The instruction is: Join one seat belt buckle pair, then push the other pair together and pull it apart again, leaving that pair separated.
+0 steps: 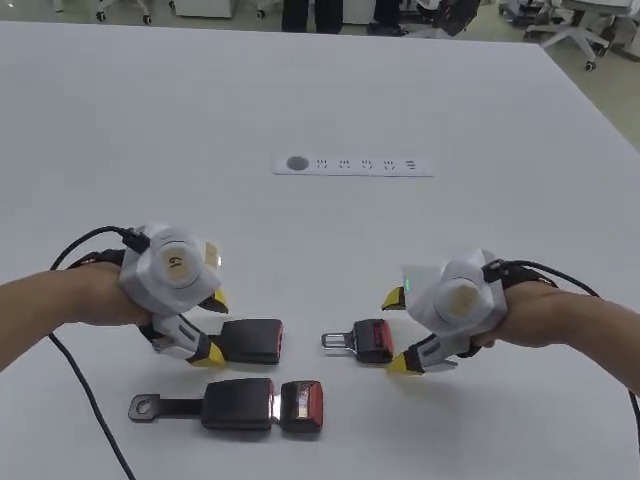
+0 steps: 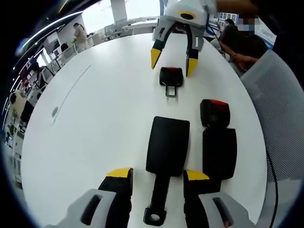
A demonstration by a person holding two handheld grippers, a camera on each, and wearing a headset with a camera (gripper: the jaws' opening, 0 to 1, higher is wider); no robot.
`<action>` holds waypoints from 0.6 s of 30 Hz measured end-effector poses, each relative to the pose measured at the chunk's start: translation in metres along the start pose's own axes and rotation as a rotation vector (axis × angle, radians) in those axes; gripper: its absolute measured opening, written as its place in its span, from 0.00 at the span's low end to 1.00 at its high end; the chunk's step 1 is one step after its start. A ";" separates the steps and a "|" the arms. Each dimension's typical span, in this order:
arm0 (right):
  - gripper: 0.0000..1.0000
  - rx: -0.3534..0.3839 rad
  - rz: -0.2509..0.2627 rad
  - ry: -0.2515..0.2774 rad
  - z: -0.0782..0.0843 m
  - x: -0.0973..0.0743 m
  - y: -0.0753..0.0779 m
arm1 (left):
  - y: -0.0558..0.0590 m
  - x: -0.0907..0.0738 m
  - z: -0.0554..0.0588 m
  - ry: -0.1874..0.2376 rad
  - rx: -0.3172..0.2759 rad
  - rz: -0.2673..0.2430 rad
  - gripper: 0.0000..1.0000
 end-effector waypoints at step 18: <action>0.59 0.110 0.059 0.089 0.012 -0.016 -0.019 | 0.004 -0.028 0.027 0.059 -0.178 -0.063 0.49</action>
Point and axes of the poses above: the centre of the closed fingertips' face, and the gripper's own axes: x roughly forward along the fingers, y roughly to its right, z roughly out of its underside, the point moved 6 cm from there along -x, roughly backward along the fingers, and after that the axes turned 15 degrees about -z, right-handed, at the moved point
